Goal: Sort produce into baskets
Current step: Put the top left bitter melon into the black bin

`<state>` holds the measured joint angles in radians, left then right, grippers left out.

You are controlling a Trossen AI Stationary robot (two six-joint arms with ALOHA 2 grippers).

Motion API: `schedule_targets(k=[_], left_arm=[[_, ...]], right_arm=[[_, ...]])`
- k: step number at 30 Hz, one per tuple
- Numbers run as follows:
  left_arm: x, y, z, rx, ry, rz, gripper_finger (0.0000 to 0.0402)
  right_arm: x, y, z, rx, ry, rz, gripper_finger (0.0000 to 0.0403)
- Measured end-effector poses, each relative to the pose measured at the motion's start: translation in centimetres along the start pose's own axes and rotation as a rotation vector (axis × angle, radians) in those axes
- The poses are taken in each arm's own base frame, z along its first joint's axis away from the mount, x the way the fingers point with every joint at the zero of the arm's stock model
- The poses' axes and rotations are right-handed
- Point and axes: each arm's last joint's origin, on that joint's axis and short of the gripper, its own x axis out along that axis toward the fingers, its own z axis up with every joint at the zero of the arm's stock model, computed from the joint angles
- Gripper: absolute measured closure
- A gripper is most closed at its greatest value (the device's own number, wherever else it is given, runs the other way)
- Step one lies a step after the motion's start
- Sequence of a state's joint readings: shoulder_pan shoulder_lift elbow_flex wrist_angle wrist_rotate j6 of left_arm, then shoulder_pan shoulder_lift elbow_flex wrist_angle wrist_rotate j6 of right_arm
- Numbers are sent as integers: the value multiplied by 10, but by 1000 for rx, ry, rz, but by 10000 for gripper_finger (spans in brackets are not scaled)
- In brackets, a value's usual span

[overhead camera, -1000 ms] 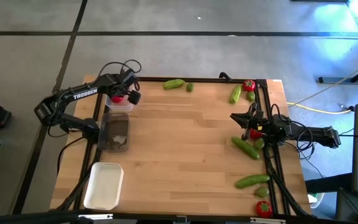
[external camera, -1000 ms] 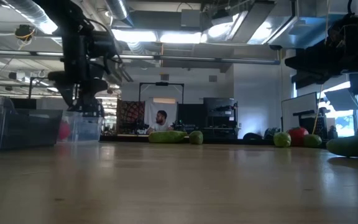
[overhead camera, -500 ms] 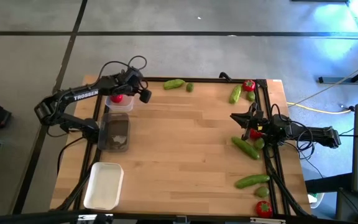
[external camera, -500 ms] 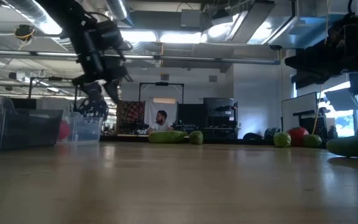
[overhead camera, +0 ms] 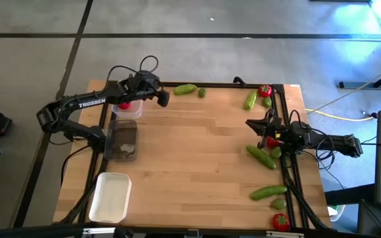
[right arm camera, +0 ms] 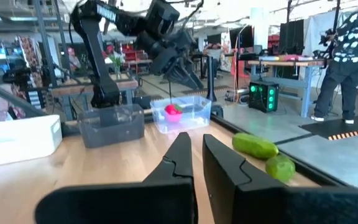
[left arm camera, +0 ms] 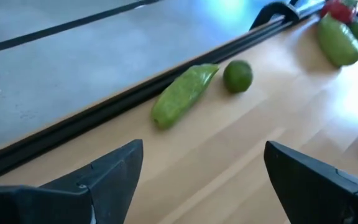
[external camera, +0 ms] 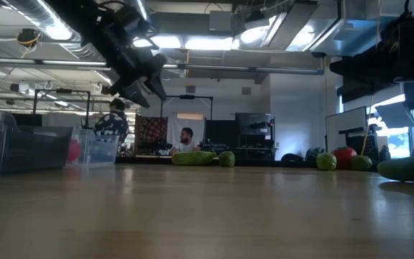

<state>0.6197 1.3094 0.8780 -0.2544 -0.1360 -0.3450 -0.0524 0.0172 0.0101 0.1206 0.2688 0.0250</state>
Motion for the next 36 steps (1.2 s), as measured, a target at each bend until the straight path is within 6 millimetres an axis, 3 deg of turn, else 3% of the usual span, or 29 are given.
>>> schedule_targets(k=[6,12,28,36], left_arm=[[0,-4,11,-23,-33,-12,73],[14,-13,28,13,-21,-29,73],[94,-32,55,156,83,1,73],[132,-28,55,251,133,25,73]], right_arm=[[0,0,1,2,-8,0,384],[0,0,1,2,-8,0,384],[0,0,0,29,-3,0,384],[0,0,-2,25,17,-1,384]])
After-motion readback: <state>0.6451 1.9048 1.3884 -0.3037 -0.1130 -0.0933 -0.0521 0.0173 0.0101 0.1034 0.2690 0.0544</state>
